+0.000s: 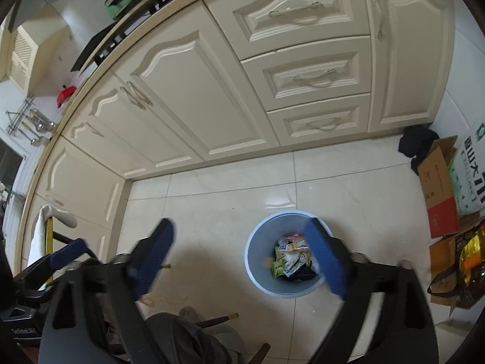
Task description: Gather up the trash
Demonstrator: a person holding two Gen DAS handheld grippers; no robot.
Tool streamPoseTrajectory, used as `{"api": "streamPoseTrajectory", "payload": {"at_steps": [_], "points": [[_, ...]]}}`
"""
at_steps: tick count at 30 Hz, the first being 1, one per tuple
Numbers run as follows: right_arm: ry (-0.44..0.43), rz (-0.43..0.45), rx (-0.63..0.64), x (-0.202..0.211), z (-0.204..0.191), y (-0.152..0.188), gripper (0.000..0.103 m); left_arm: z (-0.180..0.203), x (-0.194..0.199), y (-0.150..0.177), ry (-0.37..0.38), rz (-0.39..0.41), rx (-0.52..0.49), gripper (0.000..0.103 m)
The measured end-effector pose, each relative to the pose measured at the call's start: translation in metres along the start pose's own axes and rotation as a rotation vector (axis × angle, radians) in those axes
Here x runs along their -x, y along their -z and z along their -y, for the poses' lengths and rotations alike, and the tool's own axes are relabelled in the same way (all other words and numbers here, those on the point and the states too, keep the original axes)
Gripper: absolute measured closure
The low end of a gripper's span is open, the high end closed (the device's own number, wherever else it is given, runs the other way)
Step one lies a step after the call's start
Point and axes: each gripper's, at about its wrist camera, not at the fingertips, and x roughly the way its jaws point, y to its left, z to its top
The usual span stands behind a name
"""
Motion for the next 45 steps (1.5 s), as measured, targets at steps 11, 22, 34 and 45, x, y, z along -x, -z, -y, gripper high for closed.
{"api": "streamPoseTrajectory", "payload": {"at_steps": [11, 22, 34, 45], "points": [[-0.023, 0.069, 0.062, 0.046, -0.056, 0.003, 0.0, -0.012, 0.094, 0.019, -0.144, 0.211, 0.008, 0.001], [-0.186, 0.182, 0.23, 0.128, -0.179, 0.04, 0.0, -0.048, 0.259, 0.17, -0.283, 0.48, 0.151, 0.001], [-0.333, 0.225, 0.493, 0.187, -0.327, 0.144, 0.0, -0.06, 0.379, 0.347, -0.54, 0.624, 0.336, 0.001], [-0.335, 0.306, 0.679, 0.227, -0.397, 0.24, 0.0, -0.014, 0.428, 0.454, -0.697, 0.665, 0.442, 0.001]]}}
